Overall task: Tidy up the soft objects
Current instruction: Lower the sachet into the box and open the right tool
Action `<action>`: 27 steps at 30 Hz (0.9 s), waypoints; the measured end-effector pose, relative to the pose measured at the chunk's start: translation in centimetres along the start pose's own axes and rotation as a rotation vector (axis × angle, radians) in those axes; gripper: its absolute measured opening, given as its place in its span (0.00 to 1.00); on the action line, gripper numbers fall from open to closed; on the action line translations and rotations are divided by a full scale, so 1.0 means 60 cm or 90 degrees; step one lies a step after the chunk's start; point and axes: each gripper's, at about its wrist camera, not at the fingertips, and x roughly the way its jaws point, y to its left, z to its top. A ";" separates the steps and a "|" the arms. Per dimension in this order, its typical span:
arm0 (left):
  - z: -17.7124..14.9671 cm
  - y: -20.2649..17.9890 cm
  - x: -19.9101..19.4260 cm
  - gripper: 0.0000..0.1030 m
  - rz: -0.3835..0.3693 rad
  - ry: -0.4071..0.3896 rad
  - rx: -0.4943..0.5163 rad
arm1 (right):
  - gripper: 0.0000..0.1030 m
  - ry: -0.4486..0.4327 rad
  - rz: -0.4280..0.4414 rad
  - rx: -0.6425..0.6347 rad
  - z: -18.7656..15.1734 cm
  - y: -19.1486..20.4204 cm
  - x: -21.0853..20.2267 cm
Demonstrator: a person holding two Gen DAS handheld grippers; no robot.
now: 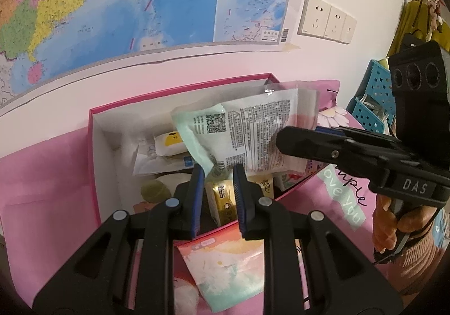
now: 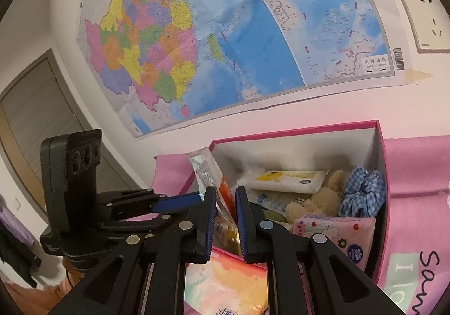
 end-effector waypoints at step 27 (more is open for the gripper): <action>0.011 0.008 0.034 0.22 0.020 0.034 -0.015 | 0.14 0.010 0.000 0.031 0.010 -0.025 0.029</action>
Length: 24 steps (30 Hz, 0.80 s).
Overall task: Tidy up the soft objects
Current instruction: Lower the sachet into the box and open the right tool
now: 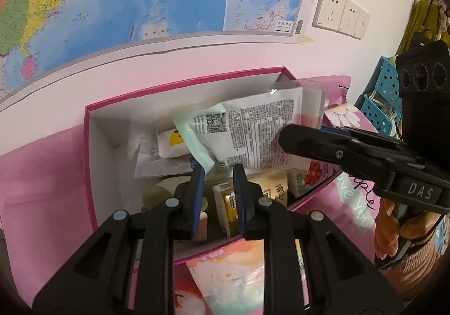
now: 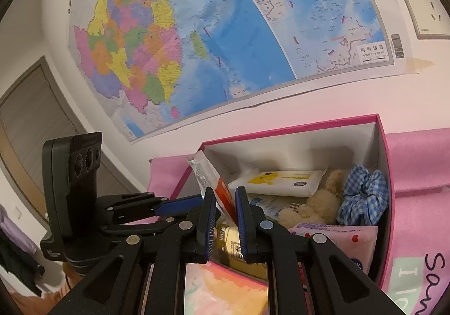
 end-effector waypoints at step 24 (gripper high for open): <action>0.013 0.017 0.012 0.34 0.011 0.032 -0.030 | 0.34 -0.008 -0.091 0.005 0.003 -0.027 0.030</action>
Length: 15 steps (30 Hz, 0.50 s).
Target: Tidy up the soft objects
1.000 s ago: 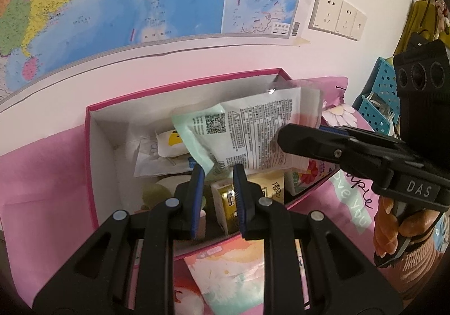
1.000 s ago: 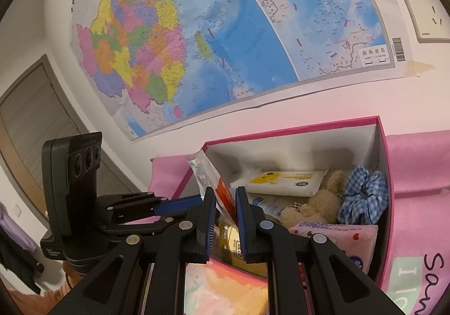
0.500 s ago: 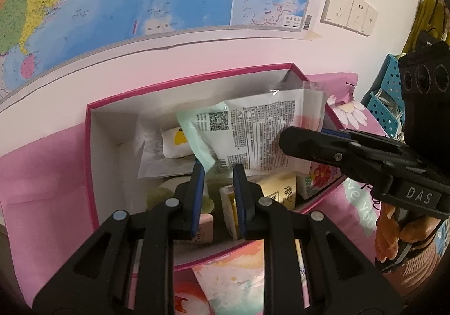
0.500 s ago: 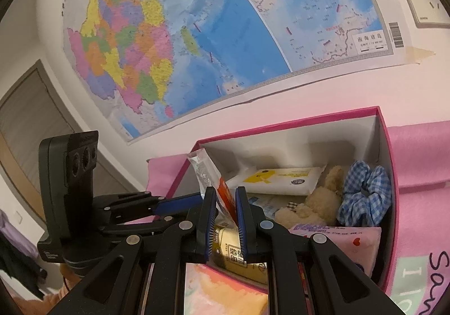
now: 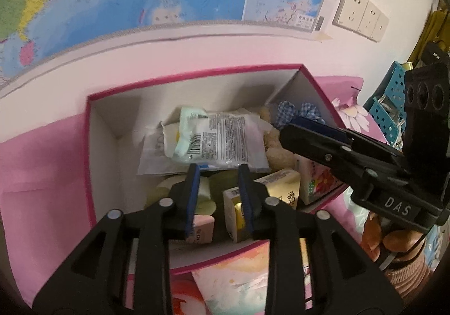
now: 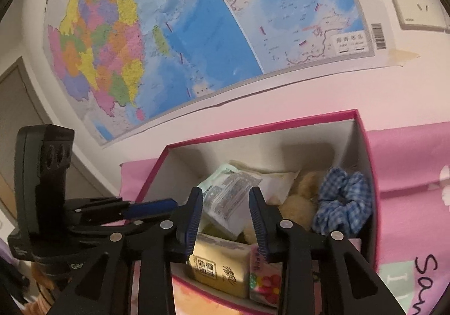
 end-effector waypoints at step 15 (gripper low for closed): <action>-0.122 -0.008 -0.162 1.00 0.053 -0.213 0.016 | 0.84 -0.068 -0.058 -0.168 -0.123 0.090 -0.151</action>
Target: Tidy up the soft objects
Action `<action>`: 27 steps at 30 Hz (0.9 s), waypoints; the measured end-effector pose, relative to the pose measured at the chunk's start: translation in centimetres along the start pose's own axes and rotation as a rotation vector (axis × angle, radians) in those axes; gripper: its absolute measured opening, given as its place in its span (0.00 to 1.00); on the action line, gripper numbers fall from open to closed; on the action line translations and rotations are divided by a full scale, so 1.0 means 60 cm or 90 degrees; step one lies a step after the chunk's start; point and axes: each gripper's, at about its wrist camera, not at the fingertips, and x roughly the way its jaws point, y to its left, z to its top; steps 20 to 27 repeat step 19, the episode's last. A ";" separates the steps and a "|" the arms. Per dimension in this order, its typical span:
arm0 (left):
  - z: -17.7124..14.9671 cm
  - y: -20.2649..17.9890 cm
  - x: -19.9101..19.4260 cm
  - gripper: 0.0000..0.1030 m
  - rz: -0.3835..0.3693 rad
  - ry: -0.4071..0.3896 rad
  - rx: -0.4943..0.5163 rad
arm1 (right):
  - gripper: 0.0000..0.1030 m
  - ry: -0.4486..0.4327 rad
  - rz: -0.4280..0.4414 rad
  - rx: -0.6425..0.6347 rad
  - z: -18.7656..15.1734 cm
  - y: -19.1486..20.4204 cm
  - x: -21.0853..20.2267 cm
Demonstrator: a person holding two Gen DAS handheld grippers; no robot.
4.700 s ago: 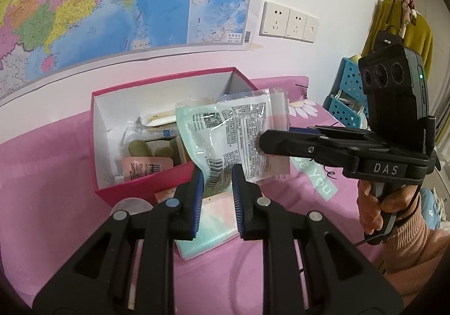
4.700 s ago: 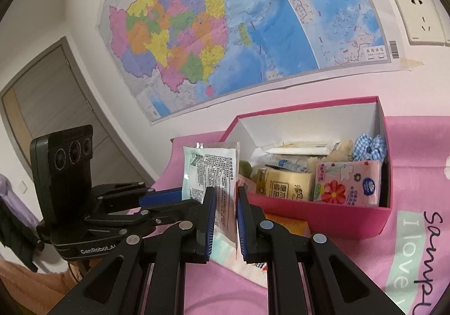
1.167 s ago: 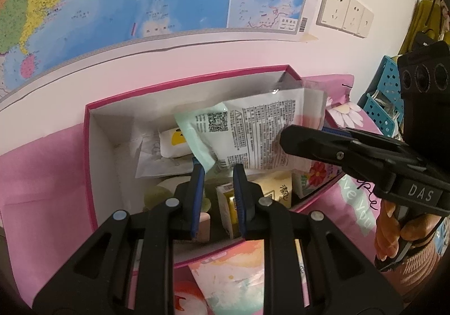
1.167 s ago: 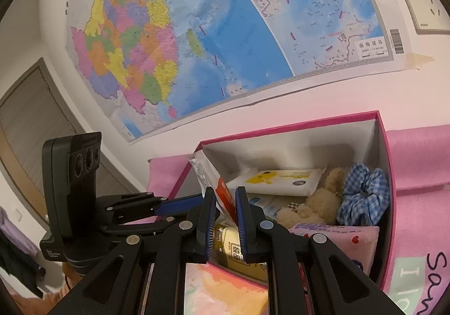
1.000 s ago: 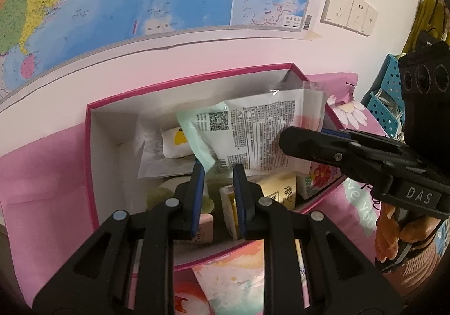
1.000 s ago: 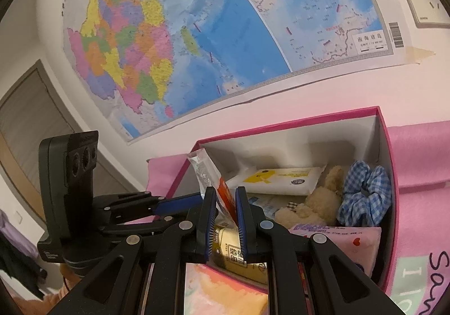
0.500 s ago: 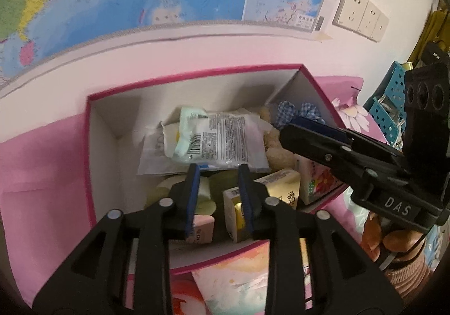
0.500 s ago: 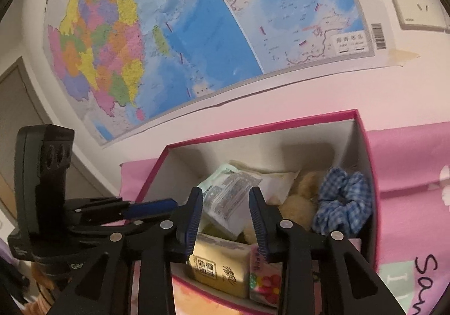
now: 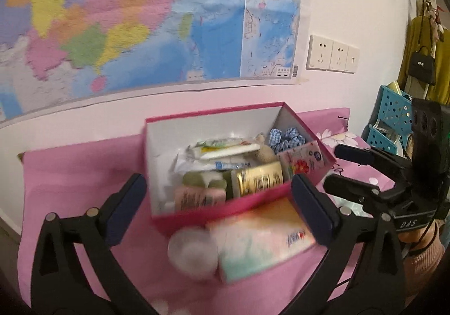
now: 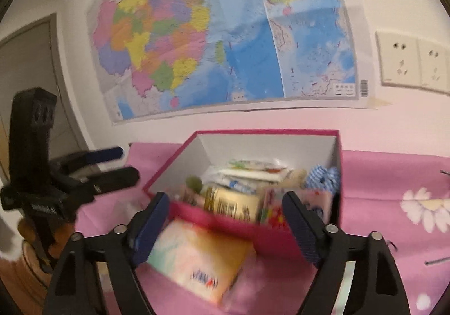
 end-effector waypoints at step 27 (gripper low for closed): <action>-0.156 -0.042 -0.039 0.99 0.090 0.083 -0.059 | 0.93 0.065 -0.063 0.010 -0.116 0.063 -0.037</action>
